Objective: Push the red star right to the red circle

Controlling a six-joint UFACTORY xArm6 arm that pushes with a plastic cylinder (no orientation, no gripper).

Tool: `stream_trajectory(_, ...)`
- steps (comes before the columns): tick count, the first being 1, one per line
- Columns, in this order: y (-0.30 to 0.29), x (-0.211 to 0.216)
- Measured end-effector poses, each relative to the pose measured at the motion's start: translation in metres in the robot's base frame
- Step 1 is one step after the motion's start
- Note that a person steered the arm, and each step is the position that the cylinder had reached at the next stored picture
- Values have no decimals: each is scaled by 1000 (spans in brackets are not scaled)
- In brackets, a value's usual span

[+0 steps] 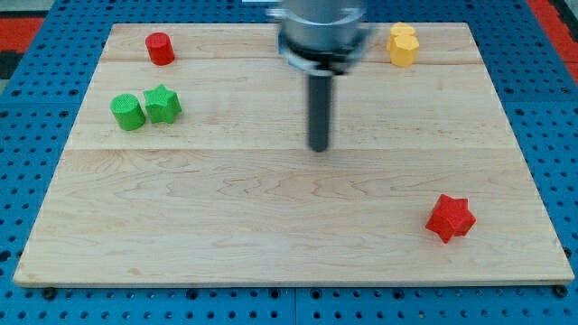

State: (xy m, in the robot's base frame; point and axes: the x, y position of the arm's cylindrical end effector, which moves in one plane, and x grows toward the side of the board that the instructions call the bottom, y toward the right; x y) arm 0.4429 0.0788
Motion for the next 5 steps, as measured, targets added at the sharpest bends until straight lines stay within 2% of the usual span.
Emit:
stream_trajectory(1,98,23)
stream_trajectory(2,131,114)
stream_trajectory(3,104,149)
stream_trajectory(4,57,137)
stream_trajectory(5,-24,122)
